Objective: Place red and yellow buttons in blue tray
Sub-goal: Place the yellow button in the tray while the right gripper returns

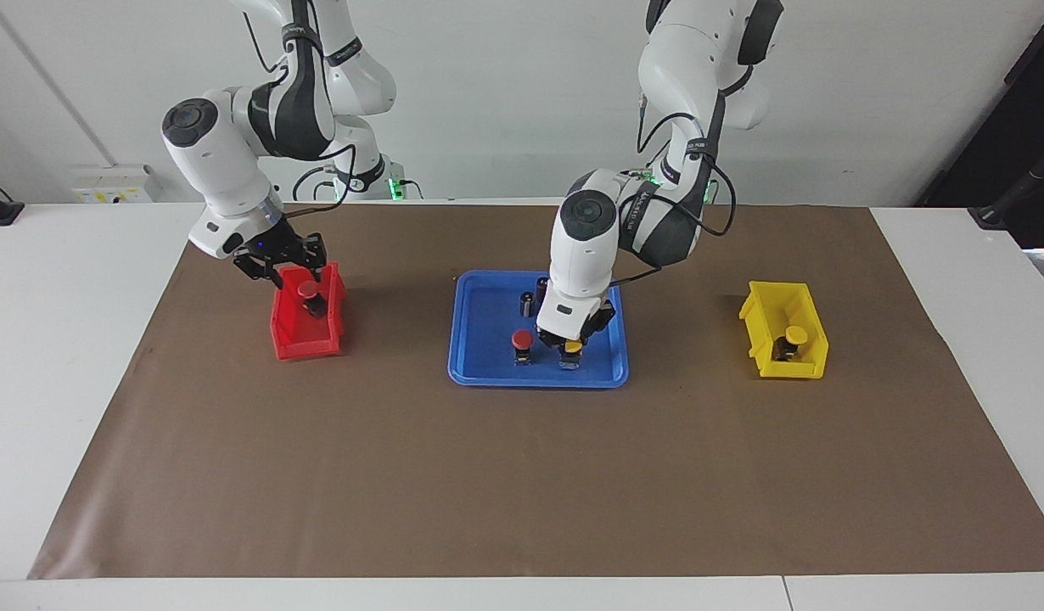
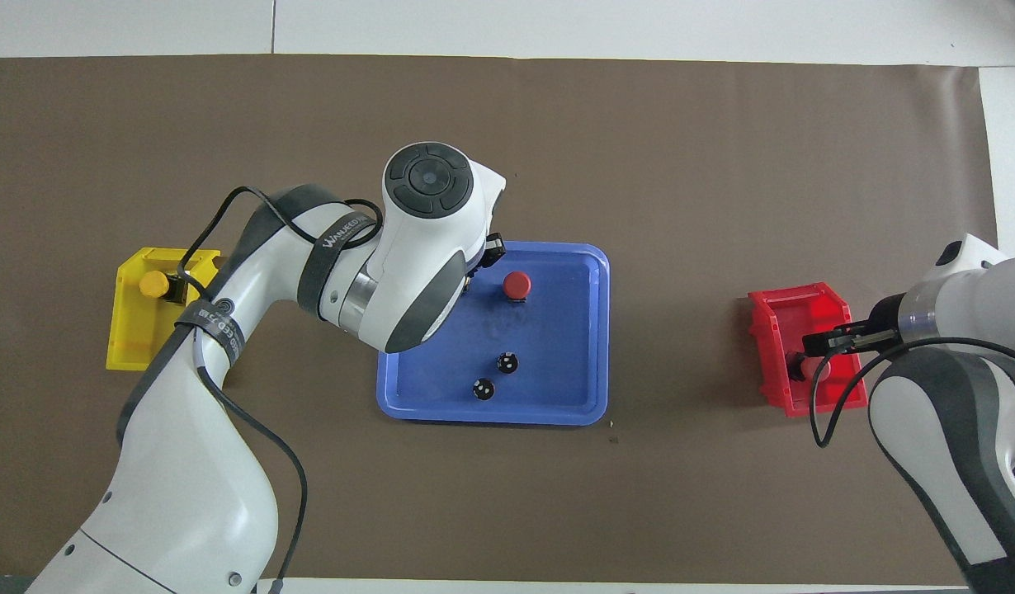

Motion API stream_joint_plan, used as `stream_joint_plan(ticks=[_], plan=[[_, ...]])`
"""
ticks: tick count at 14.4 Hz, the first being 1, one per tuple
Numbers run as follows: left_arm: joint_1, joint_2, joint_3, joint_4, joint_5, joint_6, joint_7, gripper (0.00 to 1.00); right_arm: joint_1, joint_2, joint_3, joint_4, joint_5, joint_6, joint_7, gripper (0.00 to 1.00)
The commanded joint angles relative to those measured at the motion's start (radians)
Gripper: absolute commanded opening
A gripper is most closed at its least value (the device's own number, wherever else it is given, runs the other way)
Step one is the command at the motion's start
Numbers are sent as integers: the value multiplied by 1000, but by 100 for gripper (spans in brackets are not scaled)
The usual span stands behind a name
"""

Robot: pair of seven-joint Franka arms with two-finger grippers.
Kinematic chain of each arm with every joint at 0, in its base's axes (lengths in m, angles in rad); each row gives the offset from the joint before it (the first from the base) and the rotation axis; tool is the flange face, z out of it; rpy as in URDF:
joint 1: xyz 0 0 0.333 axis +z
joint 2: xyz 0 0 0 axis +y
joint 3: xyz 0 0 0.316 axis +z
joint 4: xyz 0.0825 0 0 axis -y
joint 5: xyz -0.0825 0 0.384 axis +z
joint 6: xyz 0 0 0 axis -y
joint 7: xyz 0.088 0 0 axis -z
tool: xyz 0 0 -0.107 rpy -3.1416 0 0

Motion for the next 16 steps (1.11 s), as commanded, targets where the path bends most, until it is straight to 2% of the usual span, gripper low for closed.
stream_joint_plan(ticks=[1, 5, 11, 13, 15, 16], plan=[[-26, 1, 15, 18, -23, -24, -11, 1, -15, 2, 12, -40, 21, 47, -17, 65], [-25, 3, 14, 7, -33, 2, -10, 1, -17, 10, 10, -101, 21, 132, -25, 64], [-13, -2, 15, -29, -30, 42, -1, 3, -17, 19, 10, -115, 21, 139, -38, 63], [-16, -6, 15, -46, -30, 69, -2, 34, -20, 16, 9, -123, 21, 139, -54, 62], [-22, -8, 15, -49, -30, 69, -7, 52, -36, 13, 9, -126, 18, 139, -60, 62], [-22, -8, 15, -48, -30, 66, -7, 57, -38, 10, 9, -133, 18, 141, -74, 62]])
